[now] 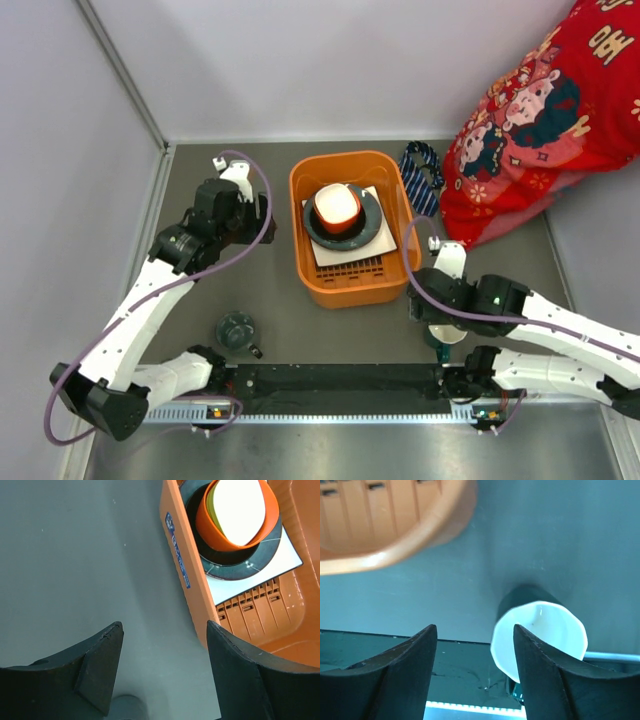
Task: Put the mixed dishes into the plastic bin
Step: Pick up the cup at the center of the board, then place the cup in the plastic bin, then pick up the cup at the center of the board.
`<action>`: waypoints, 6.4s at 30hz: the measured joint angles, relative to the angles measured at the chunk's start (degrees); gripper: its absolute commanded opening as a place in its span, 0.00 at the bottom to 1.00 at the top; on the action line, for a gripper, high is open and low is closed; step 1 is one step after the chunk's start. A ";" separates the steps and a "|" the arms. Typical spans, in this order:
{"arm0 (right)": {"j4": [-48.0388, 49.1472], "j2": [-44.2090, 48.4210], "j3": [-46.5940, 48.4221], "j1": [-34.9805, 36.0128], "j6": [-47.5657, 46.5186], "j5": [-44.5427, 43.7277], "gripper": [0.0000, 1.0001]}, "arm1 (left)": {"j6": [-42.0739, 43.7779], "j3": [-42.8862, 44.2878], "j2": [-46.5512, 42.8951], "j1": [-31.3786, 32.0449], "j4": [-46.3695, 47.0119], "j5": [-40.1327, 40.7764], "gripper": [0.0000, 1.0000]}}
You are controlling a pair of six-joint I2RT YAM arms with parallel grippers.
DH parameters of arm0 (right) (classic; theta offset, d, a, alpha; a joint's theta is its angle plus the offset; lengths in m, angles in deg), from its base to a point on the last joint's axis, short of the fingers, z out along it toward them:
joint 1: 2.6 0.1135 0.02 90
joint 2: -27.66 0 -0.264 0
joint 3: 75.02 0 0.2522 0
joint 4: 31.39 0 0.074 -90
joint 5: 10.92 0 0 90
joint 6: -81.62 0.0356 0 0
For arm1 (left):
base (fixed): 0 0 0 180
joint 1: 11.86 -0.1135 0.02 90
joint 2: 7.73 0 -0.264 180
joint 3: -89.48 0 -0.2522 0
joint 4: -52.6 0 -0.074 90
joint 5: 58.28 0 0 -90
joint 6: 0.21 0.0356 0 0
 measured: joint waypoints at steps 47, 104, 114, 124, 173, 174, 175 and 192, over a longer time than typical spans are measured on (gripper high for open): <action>-7.06 4.59 8.59 0.24 5.01 -1.79 0.00 | -1.88 -2.80 -4.35 0.00 -6.21 2.97 0.73; 14.82 -39.54 22.97 -16.92 -18.45 6.73 0.00 | -2.84 -7.08 -6.73 0.00 -4.42 3.21 0.73; 19.50 -39.54 18.58 -17.59 -17.97 7.56 0.00 | -2.86 -8.81 -6.73 0.00 -4.42 3.21 0.73; 20.20 -39.54 18.25 -17.59 -18.56 7.72 0.01 | -2.89 -10.27 -6.73 0.00 -4.02 2.99 0.73; 16.24 -38.69 32.85 -14.19 -24.30 4.26 0.45 | -3.15 -13.31 -5.60 -1.57 -1.27 1.66 0.75; 16.04 -38.40 34.05 -12.61 -24.35 3.78 0.45 | -3.26 -13.79 -5.18 -2.86 -0.50 0.02 0.75; 15.93 -38.32 35.43 -10.75 -24.44 3.19 0.45 | -3.30 -14.19 -4.68 -4.87 0.26 -2.08 0.75; 25.38 -50.18 40.33 10.73 -23.45 10.34 0.46 | -6.80 -13.55 1.97 -34.93 10.34 -22.23 0.74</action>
